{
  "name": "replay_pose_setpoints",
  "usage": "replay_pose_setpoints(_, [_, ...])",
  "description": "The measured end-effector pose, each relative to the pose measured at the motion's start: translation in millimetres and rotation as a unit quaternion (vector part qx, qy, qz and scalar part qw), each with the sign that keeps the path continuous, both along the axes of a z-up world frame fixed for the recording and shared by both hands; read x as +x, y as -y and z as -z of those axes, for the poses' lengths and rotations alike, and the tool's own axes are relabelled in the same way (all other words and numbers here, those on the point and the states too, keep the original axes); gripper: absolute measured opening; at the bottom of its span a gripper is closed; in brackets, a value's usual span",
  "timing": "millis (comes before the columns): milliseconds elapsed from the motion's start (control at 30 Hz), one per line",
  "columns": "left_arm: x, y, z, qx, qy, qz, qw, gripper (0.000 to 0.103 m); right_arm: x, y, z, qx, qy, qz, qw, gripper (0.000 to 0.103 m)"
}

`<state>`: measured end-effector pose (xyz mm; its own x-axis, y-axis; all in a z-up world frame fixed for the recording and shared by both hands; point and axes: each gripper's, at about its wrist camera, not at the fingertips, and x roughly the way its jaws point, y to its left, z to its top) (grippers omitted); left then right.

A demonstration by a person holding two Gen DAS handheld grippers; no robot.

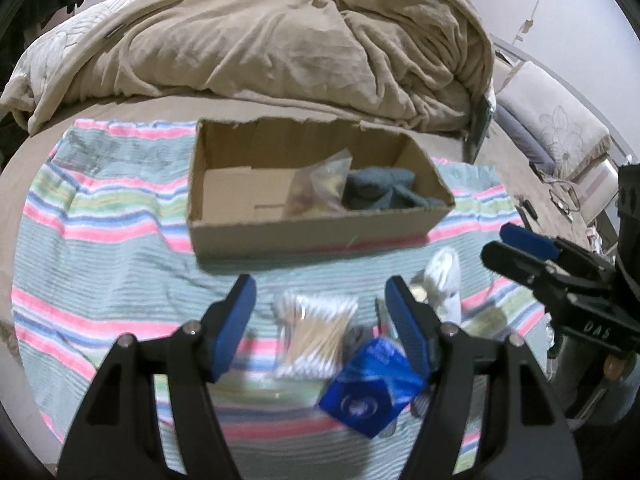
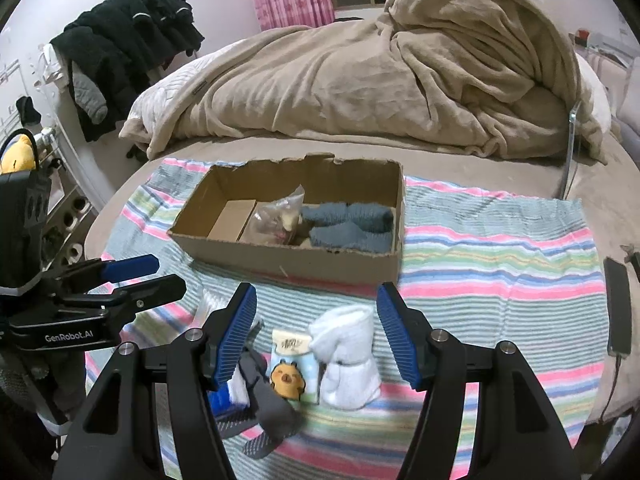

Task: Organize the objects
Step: 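Move both tools back toward the cotton swabs and white sock, then grasp the cotton swab bag with the left tool while the right tool grasps the white sock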

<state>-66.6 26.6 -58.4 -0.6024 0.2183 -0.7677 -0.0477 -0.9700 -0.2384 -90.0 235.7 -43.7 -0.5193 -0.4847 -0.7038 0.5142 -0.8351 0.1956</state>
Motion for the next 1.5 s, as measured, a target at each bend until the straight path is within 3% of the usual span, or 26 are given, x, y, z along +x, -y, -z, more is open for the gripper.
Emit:
replay_pose_setpoints(467, [19,4,38,-0.015,0.043,-0.006,0.9989,0.069,15,-14,26,0.006,0.028,0.005,1.000,0.066])
replay_pose_setpoints(867, [7,-16,59,-0.049,0.063,0.016,0.9967,0.069,4,-21,50,0.011,0.052,0.009,0.999,0.066])
replay_pose_setpoints(1267, [-12,-13,81,-0.048,0.085,0.007,0.9952,0.071,-9,-15,72,0.017,0.074,0.002,0.997,0.066])
replay_pose_setpoints(1500, [-14,-20,85,-0.048,0.079,0.021,0.9955,0.072,-17,-10,81,0.022,0.086,-0.002,0.996,0.066])
